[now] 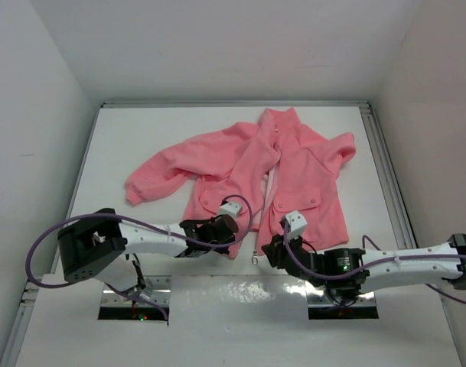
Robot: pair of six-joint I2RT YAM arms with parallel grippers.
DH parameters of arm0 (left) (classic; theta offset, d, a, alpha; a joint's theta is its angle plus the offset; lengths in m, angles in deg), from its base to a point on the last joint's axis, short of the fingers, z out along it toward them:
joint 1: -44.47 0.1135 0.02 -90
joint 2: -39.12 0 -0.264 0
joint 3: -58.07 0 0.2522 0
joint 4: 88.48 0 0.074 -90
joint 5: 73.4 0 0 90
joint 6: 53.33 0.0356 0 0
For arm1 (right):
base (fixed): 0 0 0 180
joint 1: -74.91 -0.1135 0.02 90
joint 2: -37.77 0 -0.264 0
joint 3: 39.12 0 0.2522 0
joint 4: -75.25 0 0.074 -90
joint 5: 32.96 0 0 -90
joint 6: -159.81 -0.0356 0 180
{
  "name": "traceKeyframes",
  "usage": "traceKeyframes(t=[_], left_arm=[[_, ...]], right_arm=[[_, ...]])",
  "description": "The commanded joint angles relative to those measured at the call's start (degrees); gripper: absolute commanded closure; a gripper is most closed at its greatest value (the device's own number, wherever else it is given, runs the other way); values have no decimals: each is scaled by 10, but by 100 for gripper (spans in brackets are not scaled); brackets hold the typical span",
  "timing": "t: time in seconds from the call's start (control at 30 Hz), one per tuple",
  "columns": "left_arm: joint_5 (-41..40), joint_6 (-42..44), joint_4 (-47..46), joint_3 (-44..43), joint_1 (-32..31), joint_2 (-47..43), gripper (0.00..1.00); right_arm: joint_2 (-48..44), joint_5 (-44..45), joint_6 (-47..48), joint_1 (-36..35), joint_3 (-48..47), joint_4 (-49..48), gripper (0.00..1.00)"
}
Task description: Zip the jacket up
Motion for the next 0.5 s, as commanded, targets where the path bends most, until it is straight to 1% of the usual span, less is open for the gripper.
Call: traceKeyframes(t=[0.0, 0.03, 0.07, 0.1, 0.13, 0.17, 0.2, 0.23, 0.3, 0.33, 0.37, 0.47], left_arm=[[31, -44, -31, 26, -10, 10, 100], [27, -55, -36, 26, -10, -13, 100], [24, -63, -66, 37, -10, -29, 100], [13, -78, -98, 44, -10, -65, 100], [4, -86, -110, 50, -10, -83, 100], [-4, -97, -123, 59, -10, -99, 100], [-26, -107, -138, 61, -10, -134, 100], [-41, -120, -148, 69, -10, -152, 100], [-50, -130, -181, 89, -10, -191, 100], [-72, -144, -218, 102, -10, -231, 100], [-78, -146, -240, 127, -10, -249, 100], [-106, -143, -277, 156, -9, -306, 100]], right_arm=[[-17, 15, -17, -5, 3, -1, 66], [-25, 17, -17, -5, 7, -6, 66], [-27, 22, -16, -4, 15, -12, 66], [-27, 24, -18, -5, 17, -23, 67], [-25, 27, -23, -4, 17, -25, 67], [-21, 25, -29, -5, 10, -26, 89], [-18, 23, -39, -4, 10, -45, 97], [-12, 14, -44, -4, 15, -85, 100], [-4, -2, -34, -4, 23, -134, 100], [0, -6, -32, -4, 22, -151, 100], [9, -9, -31, -4, 19, -159, 100], [28, 2, -15, 3, 10, -228, 83]])
